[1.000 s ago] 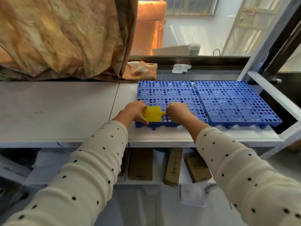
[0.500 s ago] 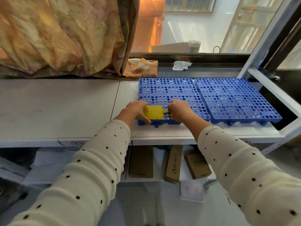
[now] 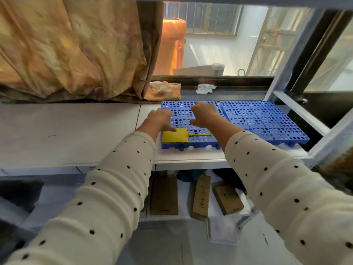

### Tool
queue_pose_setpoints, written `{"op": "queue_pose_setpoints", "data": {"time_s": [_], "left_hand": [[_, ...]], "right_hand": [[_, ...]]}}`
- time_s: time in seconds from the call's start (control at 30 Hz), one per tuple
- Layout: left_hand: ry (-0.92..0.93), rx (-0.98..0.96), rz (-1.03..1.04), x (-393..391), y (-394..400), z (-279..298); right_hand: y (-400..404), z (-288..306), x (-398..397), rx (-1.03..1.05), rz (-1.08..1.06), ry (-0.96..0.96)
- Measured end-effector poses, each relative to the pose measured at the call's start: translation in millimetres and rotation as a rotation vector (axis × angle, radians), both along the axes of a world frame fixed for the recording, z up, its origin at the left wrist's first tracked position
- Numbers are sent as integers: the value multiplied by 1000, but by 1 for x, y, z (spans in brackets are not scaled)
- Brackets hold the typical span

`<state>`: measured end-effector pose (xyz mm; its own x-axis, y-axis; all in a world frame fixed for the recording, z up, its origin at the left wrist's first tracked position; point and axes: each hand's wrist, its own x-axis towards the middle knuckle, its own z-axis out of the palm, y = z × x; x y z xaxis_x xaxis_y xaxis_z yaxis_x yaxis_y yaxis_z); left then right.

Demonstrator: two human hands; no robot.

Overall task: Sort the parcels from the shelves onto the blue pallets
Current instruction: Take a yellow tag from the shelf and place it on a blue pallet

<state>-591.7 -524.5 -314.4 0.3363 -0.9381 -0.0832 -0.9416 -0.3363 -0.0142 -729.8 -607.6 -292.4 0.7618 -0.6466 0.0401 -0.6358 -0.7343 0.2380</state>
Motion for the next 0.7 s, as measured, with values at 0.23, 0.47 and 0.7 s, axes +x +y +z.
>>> {"op": "queue_pose_setpoints", "data": {"time_s": [0.23, 0.47, 0.7], "left_hand": [[-166, -147, 54, -51, 29, 77], [-314, -276, 127, -109, 85, 145], [-370, -354, 152, -151, 136, 196]], "right_hand": [[45, 63, -38, -149, 65, -56], [101, 136, -93, -298, 123, -183], [148, 186, -134, -335, 144, -327]]}}
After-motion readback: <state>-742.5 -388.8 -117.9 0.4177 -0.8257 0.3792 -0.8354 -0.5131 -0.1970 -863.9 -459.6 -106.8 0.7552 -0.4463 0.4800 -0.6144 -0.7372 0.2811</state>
